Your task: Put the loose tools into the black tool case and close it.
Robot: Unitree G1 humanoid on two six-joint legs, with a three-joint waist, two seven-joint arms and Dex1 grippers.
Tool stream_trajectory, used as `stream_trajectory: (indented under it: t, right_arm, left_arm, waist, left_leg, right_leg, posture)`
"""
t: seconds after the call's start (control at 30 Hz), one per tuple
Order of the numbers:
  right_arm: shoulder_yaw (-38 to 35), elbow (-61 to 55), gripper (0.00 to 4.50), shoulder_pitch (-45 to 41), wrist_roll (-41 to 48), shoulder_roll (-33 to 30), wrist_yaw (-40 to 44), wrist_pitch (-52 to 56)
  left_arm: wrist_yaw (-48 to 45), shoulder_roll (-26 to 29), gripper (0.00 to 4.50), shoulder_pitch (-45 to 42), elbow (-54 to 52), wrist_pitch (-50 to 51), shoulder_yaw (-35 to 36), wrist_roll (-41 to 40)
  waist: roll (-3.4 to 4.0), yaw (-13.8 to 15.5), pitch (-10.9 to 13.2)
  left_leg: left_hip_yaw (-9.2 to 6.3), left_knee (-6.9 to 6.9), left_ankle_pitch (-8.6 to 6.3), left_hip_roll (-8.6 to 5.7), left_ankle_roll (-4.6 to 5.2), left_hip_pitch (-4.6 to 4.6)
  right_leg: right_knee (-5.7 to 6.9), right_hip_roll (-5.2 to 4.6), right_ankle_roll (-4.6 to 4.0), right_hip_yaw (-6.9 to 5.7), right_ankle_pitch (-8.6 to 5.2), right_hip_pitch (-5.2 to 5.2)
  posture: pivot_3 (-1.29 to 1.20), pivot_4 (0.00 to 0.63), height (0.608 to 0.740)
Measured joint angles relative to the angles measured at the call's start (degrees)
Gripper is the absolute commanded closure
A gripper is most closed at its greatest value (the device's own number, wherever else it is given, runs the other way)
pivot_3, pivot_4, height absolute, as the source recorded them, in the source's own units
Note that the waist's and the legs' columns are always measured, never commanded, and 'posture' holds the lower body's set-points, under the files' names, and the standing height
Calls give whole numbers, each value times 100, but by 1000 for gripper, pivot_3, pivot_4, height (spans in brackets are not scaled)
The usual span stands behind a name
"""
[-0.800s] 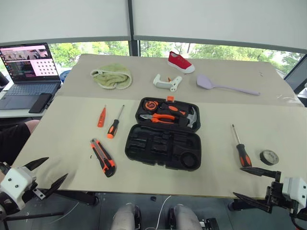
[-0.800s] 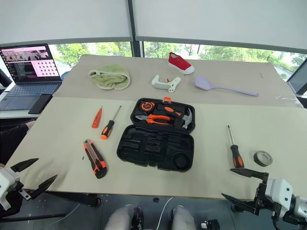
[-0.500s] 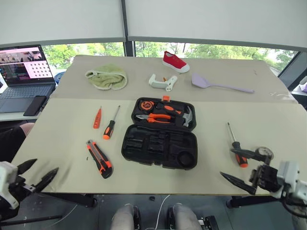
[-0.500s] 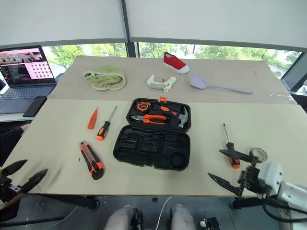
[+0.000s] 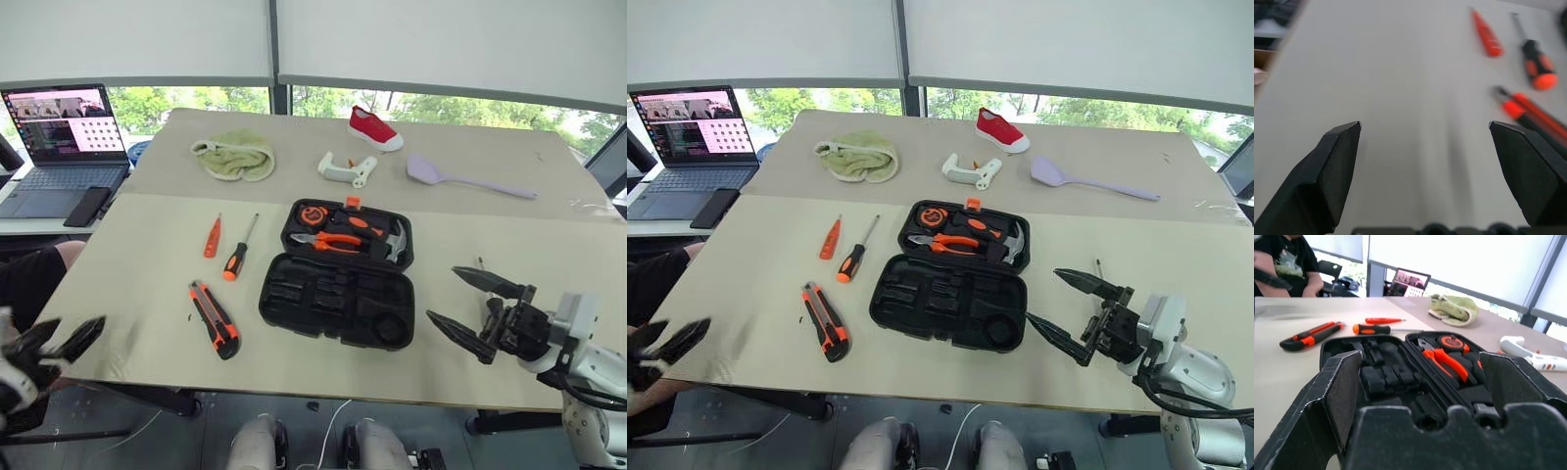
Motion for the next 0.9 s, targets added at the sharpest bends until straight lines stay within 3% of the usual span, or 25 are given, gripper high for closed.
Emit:
stream_trajectory:
  t: [0.13, 0.37, 0.63, 0.8, 0.9]
  right_arm:
    - [-43, 83, 65, 21, -36, -101, 213, -100]
    - [-121, 415, 65, -113, -44, -176, 413, -204]
    - [-47, 627, 65, -193, -93, -119, 487, -221]
    - [-35, 615, 65, -207, -97, -97, 431, -221]
    - [-25, 447, 0, -149, -100, -90, 275, -187]
  left_arm:
    - [387, 324, 0, -344, -556, 1018, -455, -511]
    - [1792, -41, 0, -2121, -714, 1642, -1378, -640]
    - [2254, -571, 0, -4118, 655, 1628, -3382, 568]
    - [2065, -1072, 0, -4843, 1754, 1094, -4071, 1386]
    - [1849, -1292, 801, -4910, 2083, 927, -4298, 1659]
  waist:
    - [5, -80, 3]
    - [7, -34, 4]
    - [4, 1, 6]
    - [4, -11, 6]
    - [4, -7, 6]
  left_leg:
    - [7, 0, 10, 2, -13, -3]
    - [1, 0, 21, 3, -29, 13]
    - [2, 0, 24, -5, -28, 19]
    - [3, 0, 38, -5, -5, 20]
    - [2, 0, 49, -3, 14, 19]
  right_leg:
    - [15, 15, 0, 13, -1, 11]
    - [17, 42, -3, 20, -1, 36]
    - [16, 49, -1, 13, -1, 50]
    - [16, 51, -1, 12, -1, 51]
    - [18, 51, -1, 10, -2, 49]
  posture:
    - [0, 150, 738]
    - [0, 150, 738]
    - [0, 150, 738]
    - [0, 150, 738]
    - [0, 150, 738]
